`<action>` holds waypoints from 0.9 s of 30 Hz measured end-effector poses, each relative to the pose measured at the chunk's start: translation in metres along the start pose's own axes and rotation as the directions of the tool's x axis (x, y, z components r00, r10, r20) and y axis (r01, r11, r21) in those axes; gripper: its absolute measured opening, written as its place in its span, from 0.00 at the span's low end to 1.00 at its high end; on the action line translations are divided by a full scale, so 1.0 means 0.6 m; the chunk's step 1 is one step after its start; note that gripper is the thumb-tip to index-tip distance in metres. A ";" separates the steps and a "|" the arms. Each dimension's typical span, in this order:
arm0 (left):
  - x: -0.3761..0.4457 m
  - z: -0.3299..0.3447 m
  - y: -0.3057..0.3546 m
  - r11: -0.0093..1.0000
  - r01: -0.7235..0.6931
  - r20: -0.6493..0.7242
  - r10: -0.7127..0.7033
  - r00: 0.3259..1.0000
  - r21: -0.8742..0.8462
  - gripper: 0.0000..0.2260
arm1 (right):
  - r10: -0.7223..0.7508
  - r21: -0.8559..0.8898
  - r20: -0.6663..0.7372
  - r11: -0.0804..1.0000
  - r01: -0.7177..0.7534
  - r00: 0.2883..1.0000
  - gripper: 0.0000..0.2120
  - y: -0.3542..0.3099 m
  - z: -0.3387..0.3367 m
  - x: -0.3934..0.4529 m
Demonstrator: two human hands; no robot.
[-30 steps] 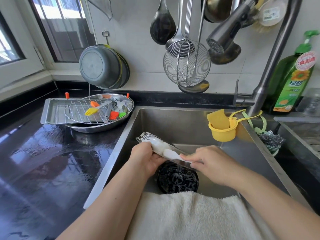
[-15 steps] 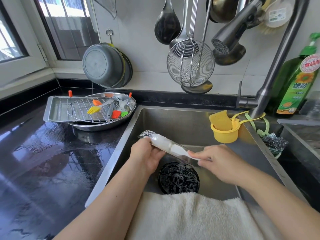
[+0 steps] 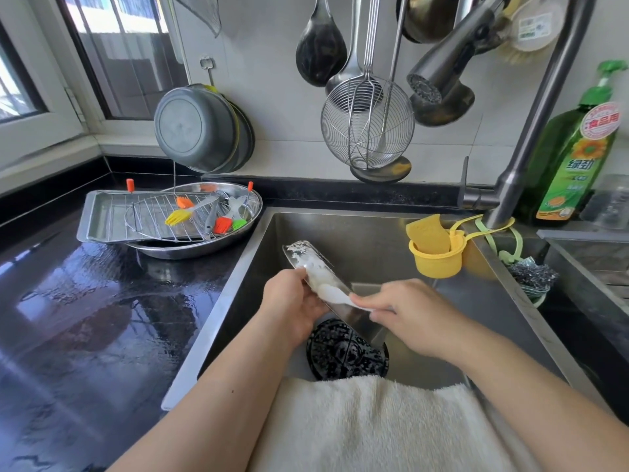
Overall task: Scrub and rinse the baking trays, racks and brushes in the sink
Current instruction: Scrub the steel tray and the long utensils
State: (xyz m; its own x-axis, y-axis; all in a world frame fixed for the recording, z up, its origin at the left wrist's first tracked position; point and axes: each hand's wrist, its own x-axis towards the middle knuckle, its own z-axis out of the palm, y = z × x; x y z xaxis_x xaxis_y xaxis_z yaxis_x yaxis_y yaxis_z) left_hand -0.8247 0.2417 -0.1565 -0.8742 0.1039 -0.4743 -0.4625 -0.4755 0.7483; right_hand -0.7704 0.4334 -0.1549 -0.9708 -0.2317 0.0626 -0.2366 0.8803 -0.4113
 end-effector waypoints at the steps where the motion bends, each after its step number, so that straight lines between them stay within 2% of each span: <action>1: -0.001 0.000 -0.001 1.000 0.006 -0.006 -0.006 1.000 0.013 0.12 | -0.010 -0.011 -0.009 1.000 0.010 1.000 0.21 -0.005 0.003 0.008; 4: 0.002 -0.008 0.005 1.000 0.005 -0.065 -0.004 0.998 0.008 0.11 | 0.013 0.014 0.093 1.000 -0.014 0.996 0.21 0.005 -0.001 0.004; 7: 0.010 -0.012 0.007 1.000 0.002 -0.107 -0.001 0.994 0.005 0.11 | 0.097 -0.017 0.203 0.995 -0.095 0.974 0.20 0.017 -0.008 -0.020; 12: 0.007 -0.001 -0.002 0.998 0.002 -0.067 0.002 0.998 0.058 0.12 | -0.010 -0.077 0.024 0.997 0.012 1.000 0.19 -0.017 0.000 0.008; 13: 0.006 -0.002 -0.001 0.998 0.003 -0.072 0.001 0.997 0.057 0.13 | -0.013 -0.083 0.024 0.996 0.015 1.000 0.19 -0.018 0.001 0.013; 17: 0.009 -0.014 0.005 1.000 0.000 -0.117 0.004 0.993 0.031 0.12 | 0.091 0.017 0.238 0.995 -0.097 0.967 0.22 0.019 -0.014 -0.005; 19: 0.011 -0.012 0.004 0.999 -0.016 -0.111 0.021 0.994 0.052 0.11 | 0.143 0.022 0.286 0.988 -0.155 0.948 0.24 0.036 -0.017 -0.015; 21: 0.009 -0.006 -0.001 0.996 -0.031 -0.098 0.039 0.994 0.083 0.11 | 0.142 0.005 0.233 0.989 -0.147 0.962 0.24 0.031 -0.013 -0.009; 24: 0.007 -0.001 -0.003 0.994 -0.034 -0.106 0.044 0.993 0.100 0.11 | 0.065 -0.009 0.070 0.998 -0.064 0.995 0.21 0.010 -0.001 0.017; 25: 0.008 -0.003 -0.002 0.995 -0.030 -0.111 0.042 0.993 0.100 0.11 | 0.044 -0.011 0.047 0.999 -0.044 0.998 0.21 0.007 0.002 0.023; 27: 0.010 -0.007 0.001 0.997 -0.024 -0.126 0.033 0.991 0.073 0.12 | 0.057 0.034 0.098 0.998 -0.060 0.994 0.22 0.020 -0.003 0.020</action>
State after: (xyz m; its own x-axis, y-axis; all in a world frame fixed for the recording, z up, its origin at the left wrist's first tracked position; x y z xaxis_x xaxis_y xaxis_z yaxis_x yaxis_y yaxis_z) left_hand -0.8299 0.2381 -0.1609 -0.8633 -0.0226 -0.5042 -0.4513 -0.4130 0.7911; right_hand -0.7849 0.4418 -0.1577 -0.9741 -0.2206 -0.0498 -0.1762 0.8782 -0.4448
